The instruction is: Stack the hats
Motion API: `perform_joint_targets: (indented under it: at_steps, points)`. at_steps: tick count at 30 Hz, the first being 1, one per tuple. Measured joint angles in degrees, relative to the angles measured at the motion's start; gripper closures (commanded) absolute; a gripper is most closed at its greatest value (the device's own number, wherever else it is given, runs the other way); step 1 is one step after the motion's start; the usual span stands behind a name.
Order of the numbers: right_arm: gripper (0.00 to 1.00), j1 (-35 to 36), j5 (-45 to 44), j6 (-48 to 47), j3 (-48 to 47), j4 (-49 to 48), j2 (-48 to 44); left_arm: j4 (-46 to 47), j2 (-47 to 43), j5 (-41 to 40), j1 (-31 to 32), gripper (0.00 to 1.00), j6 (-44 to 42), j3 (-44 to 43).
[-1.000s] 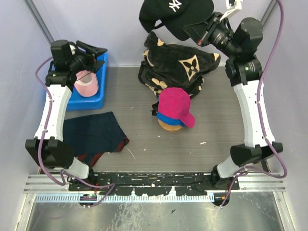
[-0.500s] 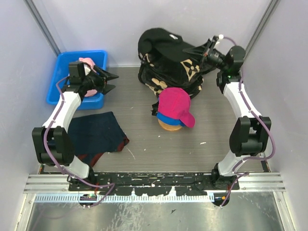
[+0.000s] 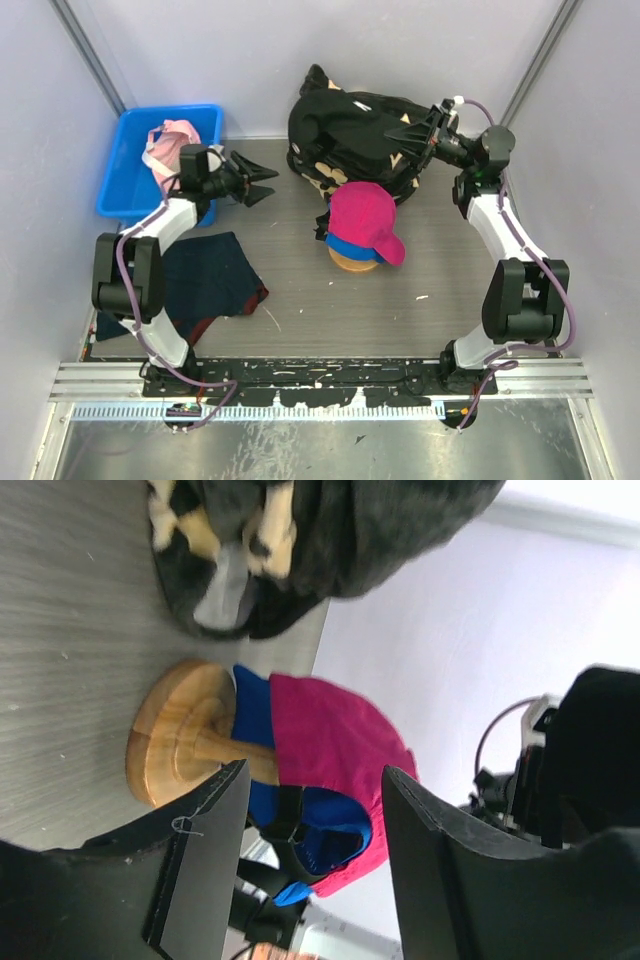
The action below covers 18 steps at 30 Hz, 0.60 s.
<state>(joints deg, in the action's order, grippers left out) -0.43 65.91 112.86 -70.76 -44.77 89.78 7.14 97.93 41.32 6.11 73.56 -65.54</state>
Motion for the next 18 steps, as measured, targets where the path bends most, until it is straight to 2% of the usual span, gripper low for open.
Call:
perform_joint_targets:
  at_steps: [3,8,18]
  points:
    - [0.99,-2.29,0.76,-1.38,4.24,-0.13,-1.95,0.04,2.75,2.16,4.31,0.44,-1.49,-1.03]
    - [0.99,-4.70,1.22,-5.35,8.37,1.86,-4.11,-0.39,4.13,5.27,9.27,0.45,-3.67,-1.57]
    - [0.99,-4.96,2.08,-6.88,17.11,-1.49,-6.27,-6.19,3.89,7.56,9.88,0.45,-10.03,-1.55]
